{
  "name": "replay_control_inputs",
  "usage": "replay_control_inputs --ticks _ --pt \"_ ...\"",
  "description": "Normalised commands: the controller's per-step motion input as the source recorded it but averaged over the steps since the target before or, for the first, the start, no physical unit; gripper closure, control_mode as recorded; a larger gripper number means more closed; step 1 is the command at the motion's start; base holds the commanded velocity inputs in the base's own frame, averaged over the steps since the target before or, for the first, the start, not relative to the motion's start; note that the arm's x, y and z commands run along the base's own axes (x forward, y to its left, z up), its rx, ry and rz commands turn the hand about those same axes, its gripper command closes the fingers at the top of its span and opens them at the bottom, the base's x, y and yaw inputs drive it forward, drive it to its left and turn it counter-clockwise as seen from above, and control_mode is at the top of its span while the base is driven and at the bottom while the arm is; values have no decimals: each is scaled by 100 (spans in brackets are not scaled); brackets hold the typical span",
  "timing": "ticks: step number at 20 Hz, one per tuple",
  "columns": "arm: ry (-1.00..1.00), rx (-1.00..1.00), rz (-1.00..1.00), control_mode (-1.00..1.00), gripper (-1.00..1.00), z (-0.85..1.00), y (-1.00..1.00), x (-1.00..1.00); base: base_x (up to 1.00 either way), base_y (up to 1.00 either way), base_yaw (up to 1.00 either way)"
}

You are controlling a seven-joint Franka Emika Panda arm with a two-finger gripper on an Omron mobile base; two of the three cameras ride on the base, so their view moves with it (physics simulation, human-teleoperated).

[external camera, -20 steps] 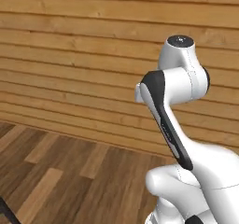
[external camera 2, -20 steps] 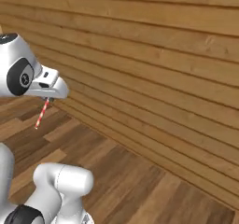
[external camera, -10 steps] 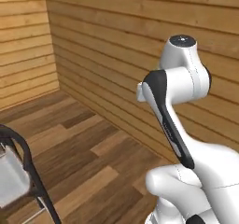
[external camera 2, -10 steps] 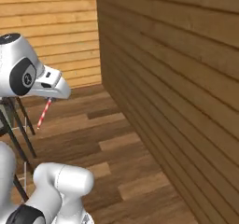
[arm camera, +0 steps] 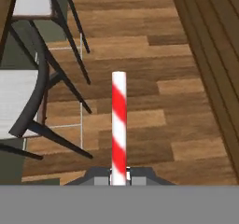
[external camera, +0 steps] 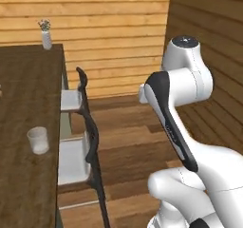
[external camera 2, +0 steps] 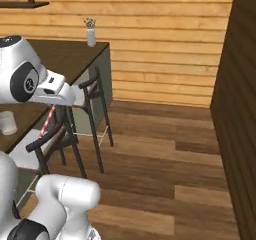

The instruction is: Take a straw from the drawer in front and place it inside the glass cup on the dining counter.

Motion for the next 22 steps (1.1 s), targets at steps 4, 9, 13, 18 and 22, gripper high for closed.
replay_control_inputs --ticks 4,9,13,18,22 --pt "0 0 0 100 100 0 0 0 67 -9 85" --pt "0 0 0 100 100 0 0 0 51 -21 83" --pt "0 0 0 100 100 0 0 0 22 -36 80" --pt "0 0 0 100 100 0 0 0 1 -54 74" --pt "0 0 0 100 100 0 0 0 0 -73 66"
